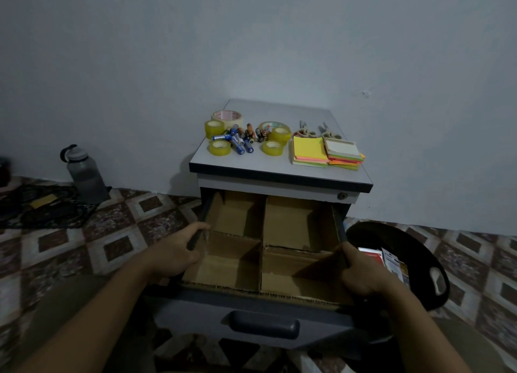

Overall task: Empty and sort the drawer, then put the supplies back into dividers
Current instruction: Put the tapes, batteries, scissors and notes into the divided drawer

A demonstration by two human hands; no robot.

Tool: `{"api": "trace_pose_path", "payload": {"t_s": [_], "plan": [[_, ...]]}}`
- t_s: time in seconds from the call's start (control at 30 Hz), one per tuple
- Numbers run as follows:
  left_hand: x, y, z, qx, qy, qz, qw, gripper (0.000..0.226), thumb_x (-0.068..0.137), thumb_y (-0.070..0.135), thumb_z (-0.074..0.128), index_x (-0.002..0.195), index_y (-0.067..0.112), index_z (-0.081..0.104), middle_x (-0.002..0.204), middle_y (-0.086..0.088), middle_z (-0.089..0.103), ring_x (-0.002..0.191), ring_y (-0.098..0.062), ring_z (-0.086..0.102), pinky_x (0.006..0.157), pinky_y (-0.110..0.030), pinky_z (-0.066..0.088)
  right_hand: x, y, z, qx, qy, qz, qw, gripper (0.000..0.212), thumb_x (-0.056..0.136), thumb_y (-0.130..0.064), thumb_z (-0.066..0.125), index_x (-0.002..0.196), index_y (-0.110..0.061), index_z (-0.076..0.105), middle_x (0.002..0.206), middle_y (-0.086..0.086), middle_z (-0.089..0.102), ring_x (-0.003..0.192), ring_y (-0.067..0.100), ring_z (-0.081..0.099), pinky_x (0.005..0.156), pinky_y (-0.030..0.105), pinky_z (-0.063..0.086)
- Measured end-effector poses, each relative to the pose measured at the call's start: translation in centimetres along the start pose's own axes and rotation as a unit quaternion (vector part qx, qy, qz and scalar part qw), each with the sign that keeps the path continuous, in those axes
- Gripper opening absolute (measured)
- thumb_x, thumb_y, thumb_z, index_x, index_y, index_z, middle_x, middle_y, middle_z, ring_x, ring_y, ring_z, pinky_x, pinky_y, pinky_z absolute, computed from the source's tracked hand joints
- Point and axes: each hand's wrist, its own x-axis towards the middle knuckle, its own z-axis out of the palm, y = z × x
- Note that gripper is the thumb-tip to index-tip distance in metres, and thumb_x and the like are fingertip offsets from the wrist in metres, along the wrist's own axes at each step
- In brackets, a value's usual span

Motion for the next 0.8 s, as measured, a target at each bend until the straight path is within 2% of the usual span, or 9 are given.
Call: {"api": "trace_pose_path", "payload": {"t_s": [0.1, 0.2, 0.3, 0.5, 0.67, 0.8], "plan": [[-0.5, -0.2, 0.0, 0.016, -0.005, -0.015, 1.0, 0.056, 0.084, 0.026, 0.06, 0.122, 0.062, 0.04, 0.113, -0.003, 0.067, 0.095, -0.026, 0.069, 0.087, -0.049, 0.057, -0.9, -0.2, 0.1, -0.02, -0.009, 0.001, 1.0, 0.038, 0.095, -0.008, 0.052, 0.124, -0.03, 0.042, 0.119, 0.005, 0.054, 0.092, 0.014, 0.057, 0.065, 0.021, 0.049], [-1.0, 0.0, 0.1, 0.022, -0.003, -0.013, 1.0, 0.052, 0.089, 0.021, 0.062, 0.122, 0.057, 0.042, 0.114, 0.001, 0.064, 0.094, -0.02, 0.068, 0.084, -0.042, 0.058, -1.5, -0.3, 0.3, -0.031, -0.012, 0.001, 0.999, 0.039, 0.095, -0.01, 0.052, 0.125, -0.031, 0.042, 0.117, 0.004, 0.054, 0.096, 0.017, 0.058, 0.07, 0.024, 0.052], [-1.2, 0.3, 0.3, 0.033, 0.004, -0.012, 0.999, 0.05, 0.091, 0.016, 0.062, 0.12, 0.052, 0.043, 0.112, 0.002, 0.064, 0.092, -0.016, 0.067, 0.081, -0.036, 0.058, -1.9, -0.4, 0.5, -0.04, -0.009, -0.005, 0.999, 0.038, 0.095, -0.011, 0.052, 0.126, -0.03, 0.041, 0.115, 0.001, 0.052, 0.097, 0.016, 0.057, 0.069, 0.021, 0.049], [-1.5, 0.4, 0.2, 0.041, 0.001, -0.024, 0.999, 0.053, 0.09, 0.01, 0.061, 0.12, 0.051, 0.044, 0.112, 0.0, 0.063, 0.093, -0.019, 0.068, 0.084, -0.043, 0.058, -2.0, -0.3, 0.6, -0.041, -0.009, -0.013, 0.999, 0.038, 0.095, -0.009, 0.052, 0.125, -0.03, 0.042, 0.112, -0.002, 0.051, 0.087, 0.008, 0.052, 0.061, 0.017, 0.042], [-1.8, 0.8, 0.0, 0.062, -0.026, -0.032, 0.997, 0.047, 0.091, 0.012, 0.063, 0.119, 0.043, 0.043, 0.108, 0.001, 0.063, 0.089, -0.015, 0.066, 0.072, -0.028, 0.057, -2.4, -0.1, 0.4, -0.065, -0.023, -0.017, 0.997, 0.034, 0.095, -0.014, 0.054, 0.12, -0.033, 0.043, 0.115, -0.001, 0.054, 0.097, 0.012, 0.057, 0.073, 0.022, 0.05], [-1.9, 0.9, 0.1, 0.061, -0.03, -0.039, 0.997, 0.048, 0.089, 0.012, 0.064, 0.119, 0.044, 0.042, 0.109, 0.0, 0.064, 0.09, -0.016, 0.068, 0.075, -0.031, 0.059, -2.4, -0.1, 0.4, -0.058, -0.021, -0.02, 0.998, 0.032, 0.095, -0.015, 0.054, 0.12, -0.032, 0.044, 0.112, -0.002, 0.055, 0.095, 0.013, 0.057, 0.07, 0.021, 0.047]]}}
